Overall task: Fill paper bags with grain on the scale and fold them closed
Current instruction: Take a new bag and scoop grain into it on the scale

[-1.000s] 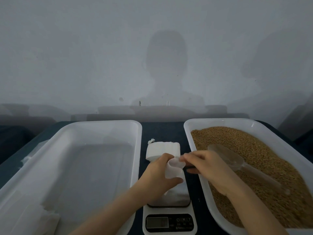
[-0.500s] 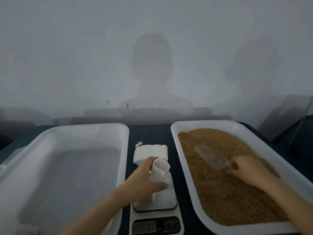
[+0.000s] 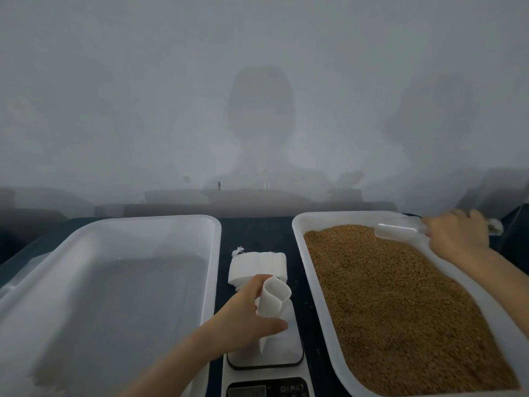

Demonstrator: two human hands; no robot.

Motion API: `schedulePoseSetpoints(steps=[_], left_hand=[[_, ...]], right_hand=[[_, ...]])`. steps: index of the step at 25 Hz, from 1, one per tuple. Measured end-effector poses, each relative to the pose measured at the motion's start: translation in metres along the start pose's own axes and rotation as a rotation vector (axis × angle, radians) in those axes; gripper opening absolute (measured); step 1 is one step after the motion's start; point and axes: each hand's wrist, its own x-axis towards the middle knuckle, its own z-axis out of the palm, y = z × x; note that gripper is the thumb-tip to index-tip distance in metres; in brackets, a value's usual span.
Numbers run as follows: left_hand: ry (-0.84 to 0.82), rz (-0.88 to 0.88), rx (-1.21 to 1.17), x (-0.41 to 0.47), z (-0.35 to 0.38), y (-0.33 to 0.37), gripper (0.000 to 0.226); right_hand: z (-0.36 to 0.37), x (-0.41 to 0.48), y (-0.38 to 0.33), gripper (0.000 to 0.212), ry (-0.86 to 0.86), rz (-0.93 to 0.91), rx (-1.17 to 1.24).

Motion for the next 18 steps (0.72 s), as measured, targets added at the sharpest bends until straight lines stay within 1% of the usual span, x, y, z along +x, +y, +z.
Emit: schedulePoseSetpoints(steps=[1, 3, 6, 8, 11, 13, 16, 18], left_hand=[[-0.002, -0.008, 0.002, 0.000, 0.000, 0.000, 0.066], [-0.009, -0.014, 0.000, 0.001, 0.000, 0.000, 0.066], [-0.015, -0.016, -0.004, 0.002, 0.000, -0.002, 0.062], [-0.013, -0.017, -0.006, 0.002, 0.000, -0.003, 0.062], [-0.009, -0.014, -0.017, 0.002, 0.000, -0.004, 0.065], [-0.006, -0.005, -0.019, 0.001, 0.000, -0.003, 0.064], [0.002, 0.004, -0.013, 0.000, 0.000, -0.002, 0.064], [0.012, 0.014, -0.006, -0.001, 0.000, -0.002, 0.065]], right_hand=[[0.000, 0.005, -0.008, 0.018, 0.016, -0.022, -0.050], [0.003, 0.010, -0.024, 0.019, 0.019, -0.065, -0.076], [0.007, 0.012, -0.044, 0.024, 0.014, -0.099, -0.010], [0.009, 0.009, -0.054, 0.027, -0.030, -0.082, 0.101], [0.014, 0.002, -0.058, 0.038, -0.181, 0.009, 0.343], [0.019, -0.002, -0.054, 0.042, -0.267, 0.028, 0.502], [0.025, -0.010, -0.040, 0.035, -0.253, 0.045, 0.599], [0.027, -0.018, -0.030, 0.036, -0.306, 0.037, 0.769]])
